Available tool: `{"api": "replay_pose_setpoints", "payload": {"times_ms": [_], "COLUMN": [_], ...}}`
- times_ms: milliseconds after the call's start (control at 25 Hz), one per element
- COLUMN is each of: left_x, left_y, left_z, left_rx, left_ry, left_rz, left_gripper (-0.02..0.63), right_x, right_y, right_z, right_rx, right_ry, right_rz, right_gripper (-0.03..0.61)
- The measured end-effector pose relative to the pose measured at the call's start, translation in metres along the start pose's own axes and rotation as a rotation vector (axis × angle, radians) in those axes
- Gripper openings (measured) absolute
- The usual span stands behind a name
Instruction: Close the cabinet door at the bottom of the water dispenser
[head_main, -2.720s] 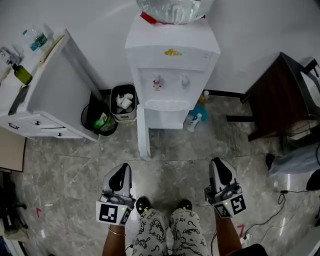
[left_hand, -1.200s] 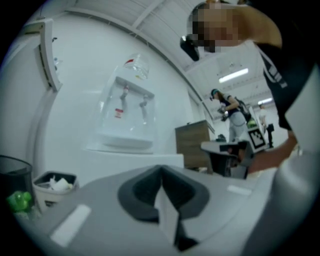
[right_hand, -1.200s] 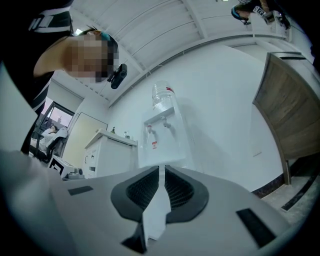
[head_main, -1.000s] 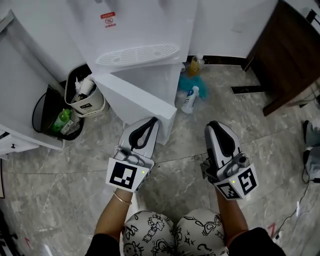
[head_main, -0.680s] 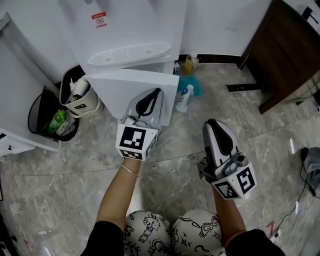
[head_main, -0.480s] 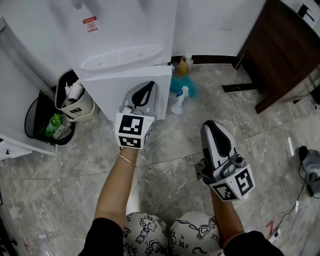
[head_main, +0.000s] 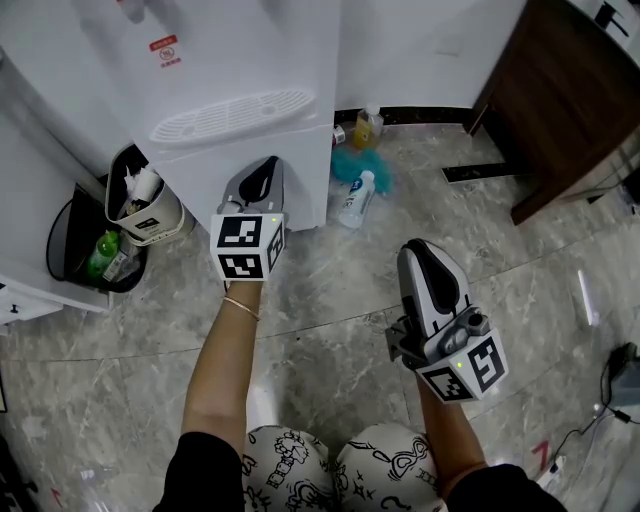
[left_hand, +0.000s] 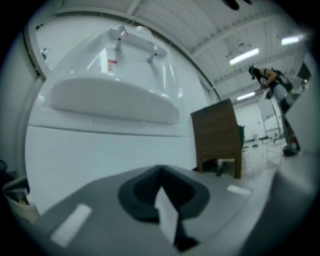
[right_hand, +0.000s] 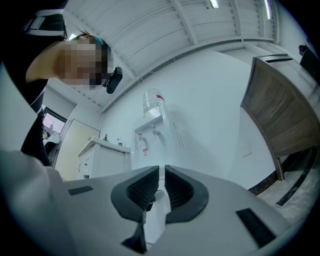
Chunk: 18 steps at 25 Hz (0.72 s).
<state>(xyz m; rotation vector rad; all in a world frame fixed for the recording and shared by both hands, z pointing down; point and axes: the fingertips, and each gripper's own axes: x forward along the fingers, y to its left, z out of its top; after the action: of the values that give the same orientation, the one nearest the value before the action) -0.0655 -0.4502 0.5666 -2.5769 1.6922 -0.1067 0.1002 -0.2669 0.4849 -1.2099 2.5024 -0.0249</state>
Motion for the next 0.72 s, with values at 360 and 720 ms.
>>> {"api": "replay_pose_setpoints", "payload": {"times_ms": [360,720], "left_x": [-0.061,-0.156], "left_y": [-0.026,-0.033], "left_z": [0.008,0.015], "left_rx": [-0.045,-0.054], "left_ry": [-0.041,-0.037], "left_rz": [-0.067,-0.035], "left_gripper": [0.000,0.000], "right_x": [0.007,0.017], "right_y": [0.008,0.028], "right_z": [-0.016,-0.045], "right_rx": [0.002,-0.010], "right_ry": [0.048,0.139], "right_rz": [0.024,0.077], "right_gripper": [0.018,0.017]}}
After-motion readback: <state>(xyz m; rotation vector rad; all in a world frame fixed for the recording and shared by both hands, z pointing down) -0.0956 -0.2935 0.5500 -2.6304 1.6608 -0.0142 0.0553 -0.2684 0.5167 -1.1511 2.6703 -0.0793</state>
